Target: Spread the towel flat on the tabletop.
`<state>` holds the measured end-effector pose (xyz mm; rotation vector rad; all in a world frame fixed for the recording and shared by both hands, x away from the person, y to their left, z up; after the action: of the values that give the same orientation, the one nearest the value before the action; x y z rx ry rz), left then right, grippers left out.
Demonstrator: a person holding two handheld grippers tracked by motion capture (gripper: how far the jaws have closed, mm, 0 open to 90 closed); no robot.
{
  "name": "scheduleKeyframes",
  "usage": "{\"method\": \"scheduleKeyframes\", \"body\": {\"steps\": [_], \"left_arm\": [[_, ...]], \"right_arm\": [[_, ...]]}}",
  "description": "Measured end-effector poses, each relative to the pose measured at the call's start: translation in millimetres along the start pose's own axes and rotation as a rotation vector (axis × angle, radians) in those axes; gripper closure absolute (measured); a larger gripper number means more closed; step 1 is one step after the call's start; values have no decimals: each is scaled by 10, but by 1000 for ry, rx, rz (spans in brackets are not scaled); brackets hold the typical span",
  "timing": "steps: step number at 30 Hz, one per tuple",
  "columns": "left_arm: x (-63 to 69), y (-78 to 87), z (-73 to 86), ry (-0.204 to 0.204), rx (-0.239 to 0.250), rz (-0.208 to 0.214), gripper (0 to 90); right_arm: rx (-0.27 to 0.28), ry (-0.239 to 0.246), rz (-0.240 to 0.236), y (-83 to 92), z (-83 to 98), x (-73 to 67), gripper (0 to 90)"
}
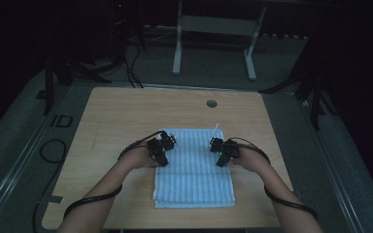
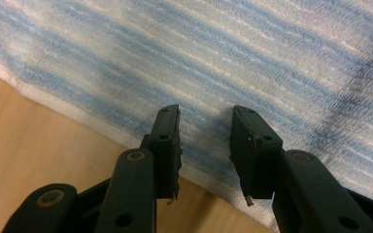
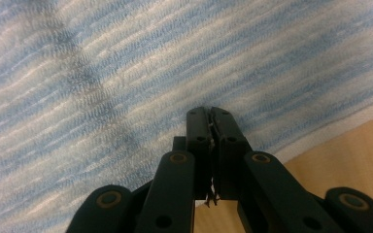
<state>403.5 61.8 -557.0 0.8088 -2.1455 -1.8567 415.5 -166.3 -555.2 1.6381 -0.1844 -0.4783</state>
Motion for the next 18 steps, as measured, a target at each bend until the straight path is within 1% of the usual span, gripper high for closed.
{"method": "scheduleKeyframes", "body": {"steps": [1,2,3,4,5,6,7,8,9,10,11,13,14,15,16,17,18], "left_arm": [[-23,-8,-23,-8,-7,-4,641],[-36,-14,-37,-8,-12,-2,637],[-65,-24,-58,-17,-19,-3,625],[-84,-29,-70,-17,-25,-4,616],[-84,-29,-70,-17,-25,-4,615],[-143,-46,-108,-14,-39,-13,615],[-143,-46,-108,-14,-39,-13,614],[-201,-65,-149,-10,-50,-21,614],[-201,-65,-149,-10,-50,-21,614],[-239,-77,-180,-15,-55,-34,614],[-272,-87,-206,-6,-65,-43,611],[-280,-82,-210,-8,-69,-48,606],[-270,-17,-205,0,-36,-32,604],[-270,-17,-205,0,-36,-32,592],[-244,48,-183,7,-3,-18,592],[-209,104,-151,4,14,0,585],[-128,207,-81,-11,45,4,567]], "right_arm": [[-5,2,3,3,-13,22,868],[-13,-7,1,9,-34,52,866],[-17,-11,4,12,-49,69,859],[-26,-14,8,18,-72,101,856],[-26,-14,8,18,-72,101,856],[-41,-21,7,25,-112,146,856],[-43,-23,6,27,-128,165,856],[-47,-28,6,32,-155,196,856],[-47,-28,6,32,-155,196,856],[-51,-34,6,35,-170,216,856],[-47,-58,16,44,-217,268,855],[-45,-60,18,47,-229,287,845],[-36,-63,23,66,-230,290,817],[-36,-63,23,66,-230,290,817],[-33,-66,26,76,-221,274,809],[-13,-37,19,113,-169,190,777],[-4,-24,15,135,-136,128,760]]}}
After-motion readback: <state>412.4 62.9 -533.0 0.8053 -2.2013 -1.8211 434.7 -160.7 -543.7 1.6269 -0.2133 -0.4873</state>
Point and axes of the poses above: each handheld gripper's, and its own axes: y roughly backward along the jaws, z roughly out of its underside, x roughly to its right, the point moved 4 cm from there along -y, roughly forward along the jaws, and after that the axes turned 10 degrees about -z, right-handed, at the moved point
